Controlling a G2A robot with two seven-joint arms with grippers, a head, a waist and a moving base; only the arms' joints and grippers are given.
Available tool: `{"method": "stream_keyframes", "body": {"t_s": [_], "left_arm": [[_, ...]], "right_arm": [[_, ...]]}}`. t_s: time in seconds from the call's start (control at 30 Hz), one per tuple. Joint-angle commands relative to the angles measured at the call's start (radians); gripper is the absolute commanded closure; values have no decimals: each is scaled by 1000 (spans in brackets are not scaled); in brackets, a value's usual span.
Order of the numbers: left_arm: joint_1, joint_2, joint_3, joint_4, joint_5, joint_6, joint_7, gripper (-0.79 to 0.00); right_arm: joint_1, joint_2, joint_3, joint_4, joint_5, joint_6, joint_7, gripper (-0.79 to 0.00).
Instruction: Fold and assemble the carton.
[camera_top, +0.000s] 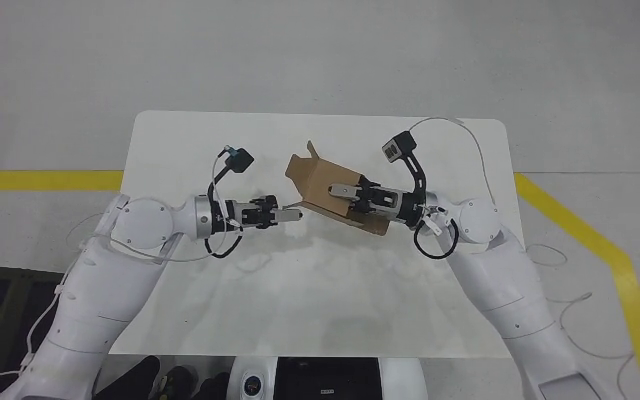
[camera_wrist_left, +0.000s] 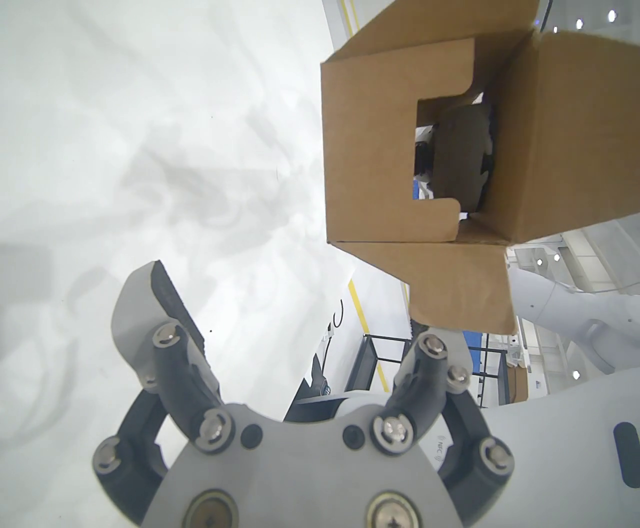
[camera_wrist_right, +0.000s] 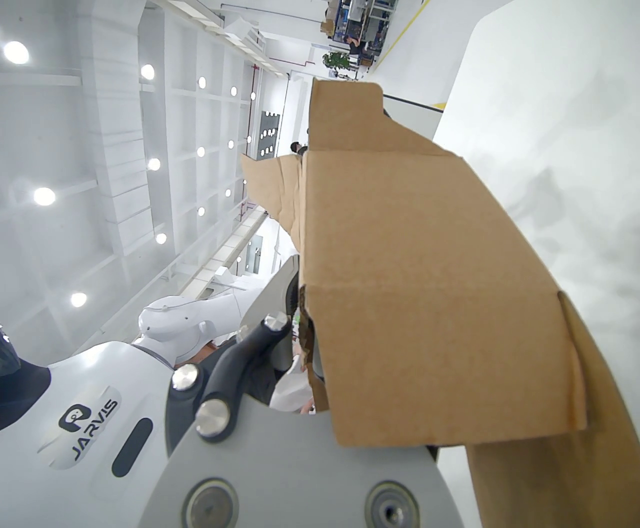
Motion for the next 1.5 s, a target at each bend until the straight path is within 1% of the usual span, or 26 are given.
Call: {"method": "stream_keyframes", "body": {"t_s": [0.0, 0.3, 0.7, 1.3, 1.47], "left_arm": [[-5, 0, -3, 6, -4, 4, 3, -785], [-17, 0, -4, 18, -11, 7, 9, -785], [-20, -1, 1, 17, -34, 4, 3, -785], [-16, 1, 2, 7, -47, 6, -8, -785], [-19, 2, -11, 26, -28, 16, 25, -785]], "right_arm": [[-5, 0, -1, -3, 1, 3, 2, 0], [-7, -1, -13, -17, 12, 16, 43, 0], [14, -8, -39, -5, 18, 18, 57, 0], [23, -11, -42, 4, 21, 19, 63, 0], [12, -6, -28, -4, 25, 21, 94, 0]]}}
